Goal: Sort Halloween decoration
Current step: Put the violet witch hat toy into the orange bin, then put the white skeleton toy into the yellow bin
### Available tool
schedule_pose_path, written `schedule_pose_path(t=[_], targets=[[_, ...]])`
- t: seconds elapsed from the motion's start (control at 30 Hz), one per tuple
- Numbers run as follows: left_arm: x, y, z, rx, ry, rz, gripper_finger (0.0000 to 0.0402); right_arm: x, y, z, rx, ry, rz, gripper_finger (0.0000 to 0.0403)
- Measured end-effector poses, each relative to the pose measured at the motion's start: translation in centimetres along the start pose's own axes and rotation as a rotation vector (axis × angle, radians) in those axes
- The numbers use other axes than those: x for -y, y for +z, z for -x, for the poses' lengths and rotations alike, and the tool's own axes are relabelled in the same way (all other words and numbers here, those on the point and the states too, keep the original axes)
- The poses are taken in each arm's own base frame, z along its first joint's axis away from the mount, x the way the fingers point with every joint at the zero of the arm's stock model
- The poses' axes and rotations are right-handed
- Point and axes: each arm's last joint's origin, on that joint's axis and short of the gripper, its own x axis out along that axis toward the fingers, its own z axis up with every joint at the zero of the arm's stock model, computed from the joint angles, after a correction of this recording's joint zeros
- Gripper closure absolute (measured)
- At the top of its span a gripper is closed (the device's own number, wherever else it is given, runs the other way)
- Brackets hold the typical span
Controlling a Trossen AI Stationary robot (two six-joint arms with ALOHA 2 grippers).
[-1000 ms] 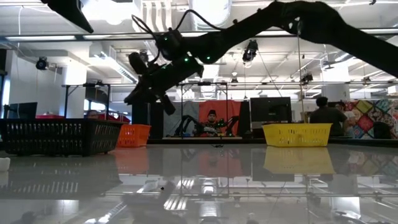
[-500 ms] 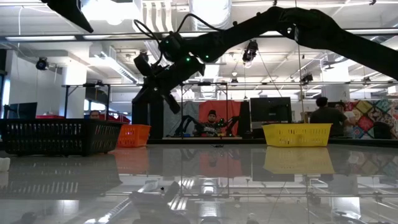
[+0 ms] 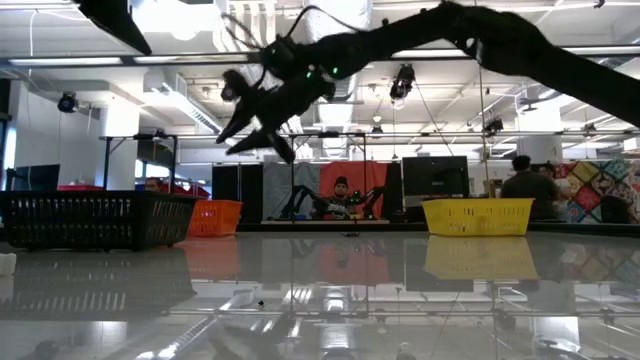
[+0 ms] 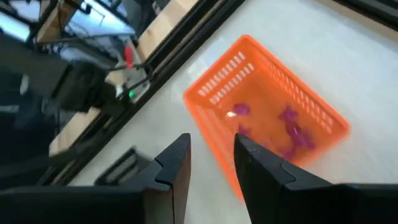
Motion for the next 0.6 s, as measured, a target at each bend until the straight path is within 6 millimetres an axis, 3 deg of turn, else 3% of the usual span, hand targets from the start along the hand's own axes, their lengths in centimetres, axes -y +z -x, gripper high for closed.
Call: schedule_pose_path(t=[0.17, 0.4, 0.6], targets=[[0.1, 0.2, -0.9, -0.057, -0.015, -0.012, 0.0311, -1.1, 0.3, 4.7, -0.118, -0.065, -0.025, 0.0302], [0.9, 0.3, -1.1, -0.041, -0.265, 0.033, 0.0305, -2.0, -1.6, 11.0, -0.307, -0.442, -0.044, 0.0321], [1.2, 0.4, -1.3, -0.061, -0.338, 0.135, 0.0274, -3.4, -2.9, 14.9, -0.377, -0.681, -0.011, 0.0325]])
